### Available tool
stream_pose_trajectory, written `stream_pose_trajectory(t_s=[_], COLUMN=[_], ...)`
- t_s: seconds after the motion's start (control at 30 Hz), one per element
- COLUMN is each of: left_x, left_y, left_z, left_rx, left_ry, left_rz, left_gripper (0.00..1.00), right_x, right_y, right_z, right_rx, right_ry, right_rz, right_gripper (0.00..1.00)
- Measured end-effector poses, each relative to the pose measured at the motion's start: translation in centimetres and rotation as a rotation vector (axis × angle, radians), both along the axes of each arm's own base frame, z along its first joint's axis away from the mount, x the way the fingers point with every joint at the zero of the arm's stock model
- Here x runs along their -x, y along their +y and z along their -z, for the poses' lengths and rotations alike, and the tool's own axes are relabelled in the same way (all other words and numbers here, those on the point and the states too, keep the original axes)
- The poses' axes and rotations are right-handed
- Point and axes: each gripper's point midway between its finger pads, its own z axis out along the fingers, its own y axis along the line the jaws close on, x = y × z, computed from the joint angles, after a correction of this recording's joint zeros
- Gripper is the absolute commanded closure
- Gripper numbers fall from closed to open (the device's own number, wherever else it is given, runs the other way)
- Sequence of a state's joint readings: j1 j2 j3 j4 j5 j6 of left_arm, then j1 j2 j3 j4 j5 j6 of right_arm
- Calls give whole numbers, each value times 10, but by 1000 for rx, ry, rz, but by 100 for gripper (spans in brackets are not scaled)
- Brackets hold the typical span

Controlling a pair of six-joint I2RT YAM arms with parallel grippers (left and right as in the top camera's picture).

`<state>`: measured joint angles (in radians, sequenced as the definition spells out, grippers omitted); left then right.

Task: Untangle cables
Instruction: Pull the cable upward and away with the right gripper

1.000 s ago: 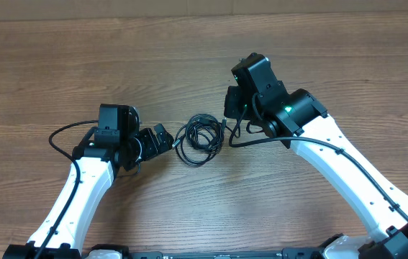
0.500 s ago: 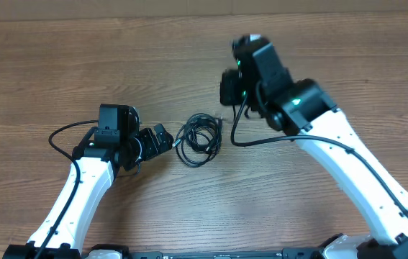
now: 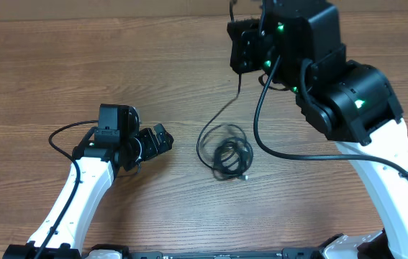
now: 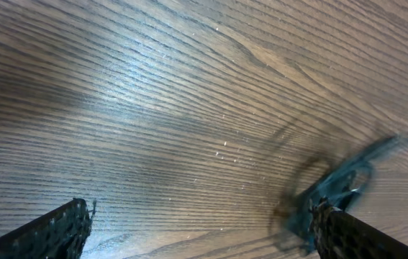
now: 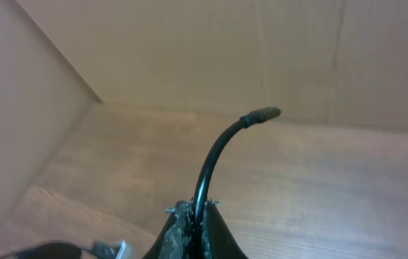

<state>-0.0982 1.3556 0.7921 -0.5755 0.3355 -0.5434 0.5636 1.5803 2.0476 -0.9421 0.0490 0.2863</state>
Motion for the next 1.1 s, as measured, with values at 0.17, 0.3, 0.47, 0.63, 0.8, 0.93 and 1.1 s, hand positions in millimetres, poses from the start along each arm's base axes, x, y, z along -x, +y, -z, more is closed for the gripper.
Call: stream_pose_trajectory(t_s=[0.17, 0.3, 0.47, 0.63, 0.8, 0.93, 1.1], left_x=[0, 0, 0, 0, 0, 0, -7], left_y=[0, 0, 0, 0, 0, 0, -1], left_z=[0, 0, 0, 0, 0, 0, -4], left_rx=[0, 0, 0, 0, 0, 0, 7], left_ry=[0, 0, 0, 0, 0, 0, -32], left_rz=[0, 0, 0, 0, 0, 0, -6], left_gripper=[1, 0, 0, 0, 1, 0, 0], right_x=[-7, -12, -20, -32, -34, -32, -21], right_y=[4, 7, 2, -19, -35, -43, -44], right_z=[-23, -47, -71, -84, -74, -47, -12], right_rx=[-42, -88, -136, -155, -127, -67, -6], right_ry=[-90, -176, -265, -312, -273, -171, -38], right_rz=[-5, -6, 18, 73, 106, 119, 94], right_gripper=[96, 96, 96, 96, 96, 96, 96])
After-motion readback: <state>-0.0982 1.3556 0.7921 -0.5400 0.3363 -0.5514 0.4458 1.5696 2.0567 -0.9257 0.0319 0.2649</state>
